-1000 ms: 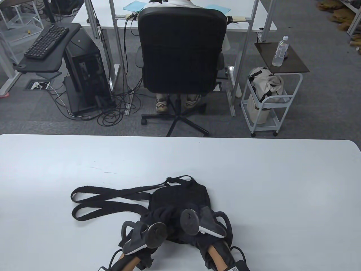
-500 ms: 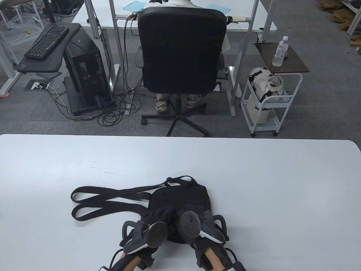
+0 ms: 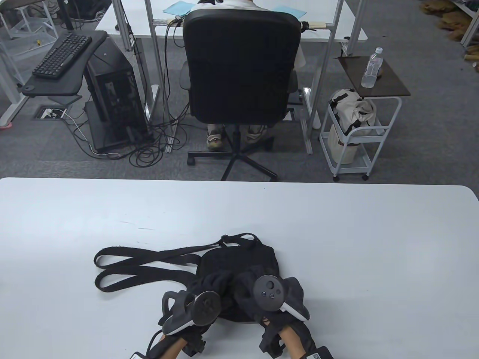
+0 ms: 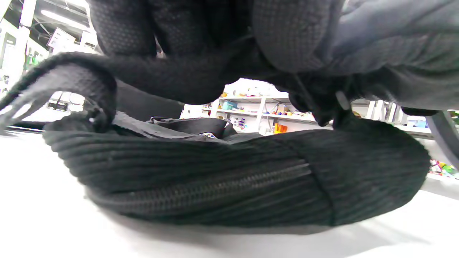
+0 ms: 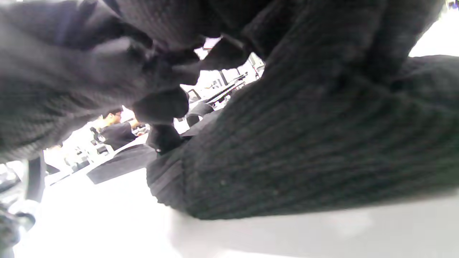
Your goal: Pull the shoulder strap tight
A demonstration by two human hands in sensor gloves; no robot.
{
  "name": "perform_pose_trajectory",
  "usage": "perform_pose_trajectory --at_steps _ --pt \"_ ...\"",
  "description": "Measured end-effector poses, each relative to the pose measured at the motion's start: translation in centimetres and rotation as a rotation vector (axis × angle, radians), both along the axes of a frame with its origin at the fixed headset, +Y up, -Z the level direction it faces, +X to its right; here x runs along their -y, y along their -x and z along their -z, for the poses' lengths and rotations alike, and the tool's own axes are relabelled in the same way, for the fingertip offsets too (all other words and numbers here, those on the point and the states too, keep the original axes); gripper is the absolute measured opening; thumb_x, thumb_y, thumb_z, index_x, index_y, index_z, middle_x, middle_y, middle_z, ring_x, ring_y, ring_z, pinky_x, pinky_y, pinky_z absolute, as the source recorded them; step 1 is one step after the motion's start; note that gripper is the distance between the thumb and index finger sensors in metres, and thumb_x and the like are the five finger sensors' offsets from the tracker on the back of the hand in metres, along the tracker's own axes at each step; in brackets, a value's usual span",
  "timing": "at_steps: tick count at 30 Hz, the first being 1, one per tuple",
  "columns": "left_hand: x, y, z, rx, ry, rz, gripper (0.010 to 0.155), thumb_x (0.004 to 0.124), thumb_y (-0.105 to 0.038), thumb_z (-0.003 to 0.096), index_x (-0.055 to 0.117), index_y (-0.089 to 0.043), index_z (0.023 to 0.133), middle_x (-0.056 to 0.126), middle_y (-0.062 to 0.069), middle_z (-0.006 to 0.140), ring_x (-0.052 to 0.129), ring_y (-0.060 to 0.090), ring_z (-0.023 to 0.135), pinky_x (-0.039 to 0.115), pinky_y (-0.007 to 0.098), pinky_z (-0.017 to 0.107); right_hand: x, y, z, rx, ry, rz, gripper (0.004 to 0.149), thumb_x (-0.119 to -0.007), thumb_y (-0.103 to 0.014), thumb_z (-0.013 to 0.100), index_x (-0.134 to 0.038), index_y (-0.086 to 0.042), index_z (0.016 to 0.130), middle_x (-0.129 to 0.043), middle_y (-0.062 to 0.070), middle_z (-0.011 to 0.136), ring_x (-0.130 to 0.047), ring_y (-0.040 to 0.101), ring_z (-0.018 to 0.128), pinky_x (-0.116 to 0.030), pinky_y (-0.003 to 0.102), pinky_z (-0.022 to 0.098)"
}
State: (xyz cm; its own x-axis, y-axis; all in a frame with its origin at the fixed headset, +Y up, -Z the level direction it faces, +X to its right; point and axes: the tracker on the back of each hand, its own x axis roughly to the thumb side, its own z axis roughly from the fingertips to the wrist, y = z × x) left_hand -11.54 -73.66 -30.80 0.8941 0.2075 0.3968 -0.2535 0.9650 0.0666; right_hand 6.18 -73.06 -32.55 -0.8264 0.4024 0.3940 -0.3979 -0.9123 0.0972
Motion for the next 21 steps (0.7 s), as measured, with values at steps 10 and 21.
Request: perform_pose_trajectory --at_steps 10,21 --pt "0.0 0.0 0.1 0.004 0.013 -0.037 0.068 0.075 -0.044 0.0485 0.053 -0.023 0.110 0.073 0.000 0.108 0.093 0.017 0.089 0.076 0.049 0.072 -0.2 0.3 0.0 0.004 -0.023 -0.071 0.038 -0.077 -0.034 0.054 -0.071 -0.022 0.090 -0.067 0.006 0.099 -0.069 0.037 0.085 -0.057 0.061 0.070" --pt "-0.3 -0.3 0.0 0.021 -0.003 -0.062 0.070 0.075 -0.044 0.0483 0.051 -0.024 0.110 0.072 0.000 0.108 0.092 0.016 0.090 0.076 0.047 0.072 0.2 -2.1 1.9 -0.096 0.374 0.303 0.056 -0.073 -0.057 0.049 -0.081 -0.013 0.084 -0.074 0.016 0.091 -0.070 0.044 0.075 -0.056 0.066 0.064"
